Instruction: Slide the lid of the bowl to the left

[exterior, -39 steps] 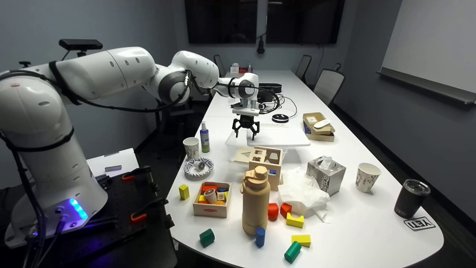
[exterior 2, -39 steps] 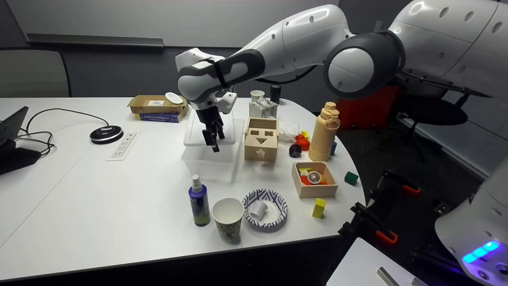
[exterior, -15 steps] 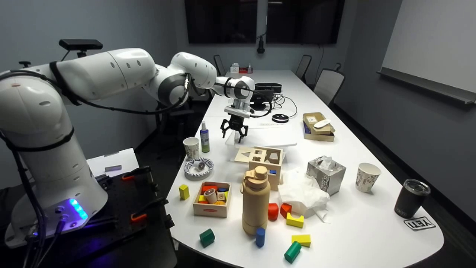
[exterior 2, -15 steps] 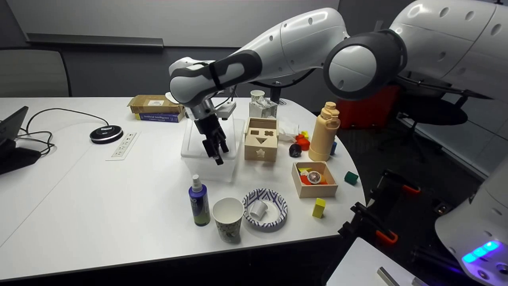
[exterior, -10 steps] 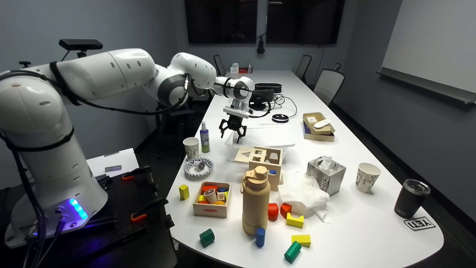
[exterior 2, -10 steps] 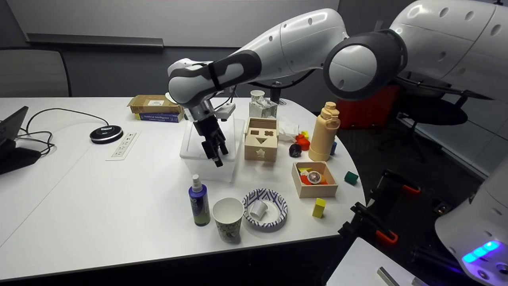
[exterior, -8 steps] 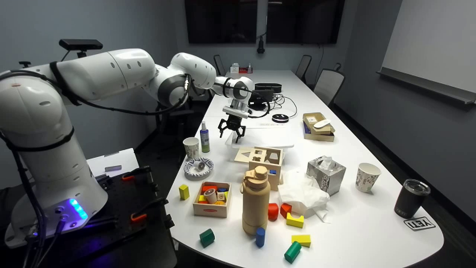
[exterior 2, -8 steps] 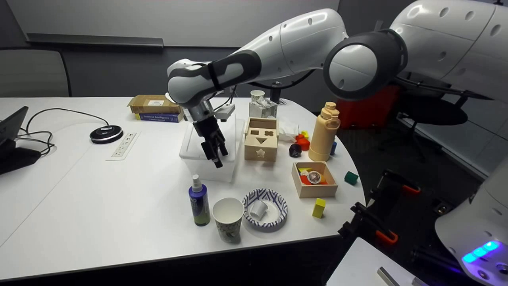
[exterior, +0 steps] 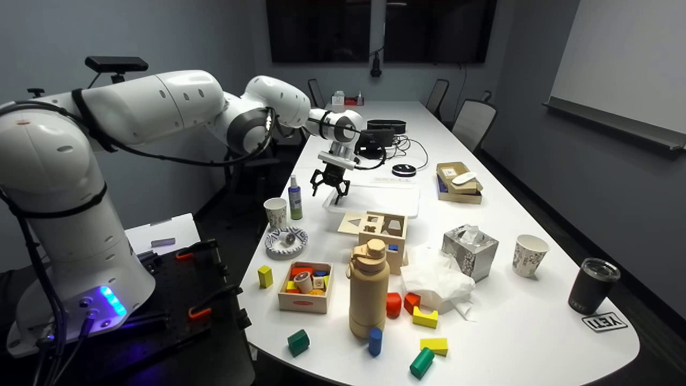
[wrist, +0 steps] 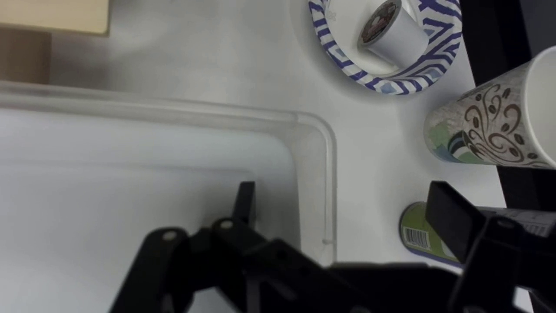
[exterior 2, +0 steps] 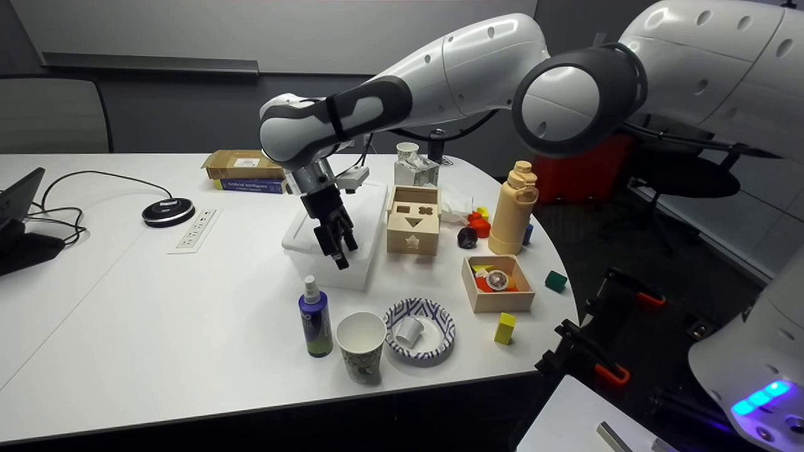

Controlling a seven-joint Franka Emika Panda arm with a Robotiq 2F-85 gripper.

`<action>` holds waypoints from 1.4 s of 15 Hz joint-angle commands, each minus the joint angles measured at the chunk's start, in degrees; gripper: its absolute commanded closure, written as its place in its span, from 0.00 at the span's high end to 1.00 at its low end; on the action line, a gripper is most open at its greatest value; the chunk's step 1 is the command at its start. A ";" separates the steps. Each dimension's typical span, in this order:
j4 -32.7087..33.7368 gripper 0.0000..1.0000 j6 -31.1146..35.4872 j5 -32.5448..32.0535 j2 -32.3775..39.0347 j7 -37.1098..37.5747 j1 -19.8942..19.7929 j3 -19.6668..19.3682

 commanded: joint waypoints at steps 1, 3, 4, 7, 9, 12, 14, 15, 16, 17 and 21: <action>2.45 1.00 -2.74 0.98 0.23 -0.04 0.33 1.01; 2.90 1.00 -3.09 0.92 0.16 0.04 0.39 1.51; 3.13 1.00 -3.33 0.89 0.11 0.02 0.42 1.68; 3.77 1.00 -3.88 0.89 0.07 0.06 0.57 1.97; 3.99 1.00 -4.11 0.82 0.11 0.05 0.57 2.28; 4.04 1.00 -4.26 0.77 0.20 0.10 0.50 2.37; 3.99 1.00 -4.36 0.79 0.19 0.13 0.50 2.38; 3.96 1.00 -4.58 0.85 0.16 0.15 0.49 2.43; 3.98 1.00 -4.57 0.79 0.16 0.11 0.55 2.41; 3.99 1.00 -4.71 0.78 0.16 0.12 0.59 2.43; 4.08 1.00 -5.24 0.82 0.09 0.15 0.81 2.85</action>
